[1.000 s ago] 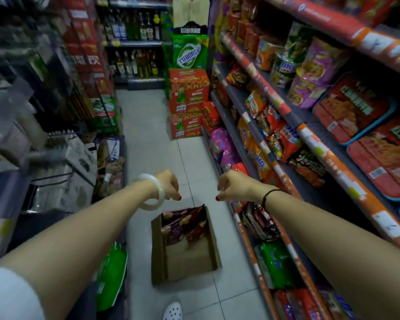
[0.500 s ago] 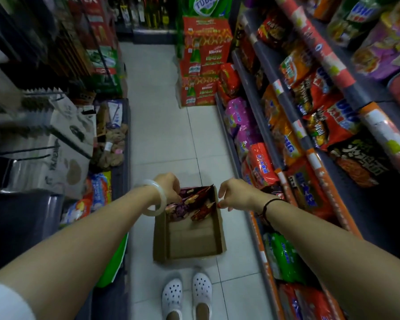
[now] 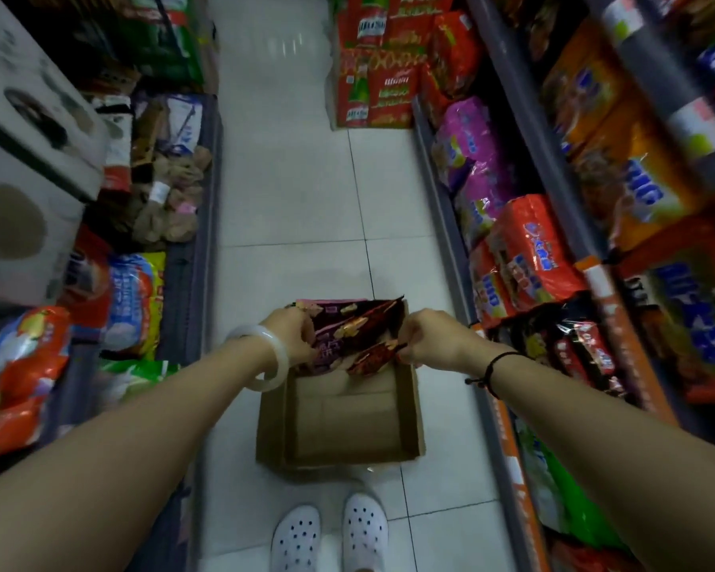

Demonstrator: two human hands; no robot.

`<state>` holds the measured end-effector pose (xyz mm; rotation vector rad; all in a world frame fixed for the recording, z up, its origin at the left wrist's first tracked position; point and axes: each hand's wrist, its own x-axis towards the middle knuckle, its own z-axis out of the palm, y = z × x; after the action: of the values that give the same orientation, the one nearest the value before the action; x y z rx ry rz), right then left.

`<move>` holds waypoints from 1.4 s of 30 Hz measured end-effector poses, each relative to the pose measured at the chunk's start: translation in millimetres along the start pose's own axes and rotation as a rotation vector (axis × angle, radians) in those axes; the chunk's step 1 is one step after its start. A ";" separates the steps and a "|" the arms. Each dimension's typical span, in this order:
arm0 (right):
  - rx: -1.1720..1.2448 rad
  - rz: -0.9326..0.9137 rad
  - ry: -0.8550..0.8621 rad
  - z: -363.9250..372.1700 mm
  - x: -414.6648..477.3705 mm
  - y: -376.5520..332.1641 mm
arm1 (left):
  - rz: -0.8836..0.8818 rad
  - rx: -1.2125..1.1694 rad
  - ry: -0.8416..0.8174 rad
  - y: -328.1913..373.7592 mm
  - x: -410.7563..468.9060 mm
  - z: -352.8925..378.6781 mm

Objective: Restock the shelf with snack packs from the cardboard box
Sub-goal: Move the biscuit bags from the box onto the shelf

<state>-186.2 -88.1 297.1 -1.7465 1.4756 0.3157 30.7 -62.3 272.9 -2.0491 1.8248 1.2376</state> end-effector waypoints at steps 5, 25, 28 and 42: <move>-0.025 -0.013 0.015 57.8 54.1 42.2 | 0.003 -0.008 -0.012 -35.3 54.8 57.2; -0.010 -0.036 0.133 175.9 180.2 136.7 | 0.116 -0.117 0.151 -111.7 183.4 166.7; 0.019 -0.040 0.169 184.6 188.8 145.4 | 0.123 -0.145 0.228 -119.4 190.9 173.5; 0.397 -0.019 0.351 219.0 216.6 183.7 | 0.188 -0.311 0.484 -151.2 208.7 207.0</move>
<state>-225.9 -84.7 -59.4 -1.5384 1.6311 -0.2939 49.9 -62.2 -57.0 -2.5800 2.1861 1.2106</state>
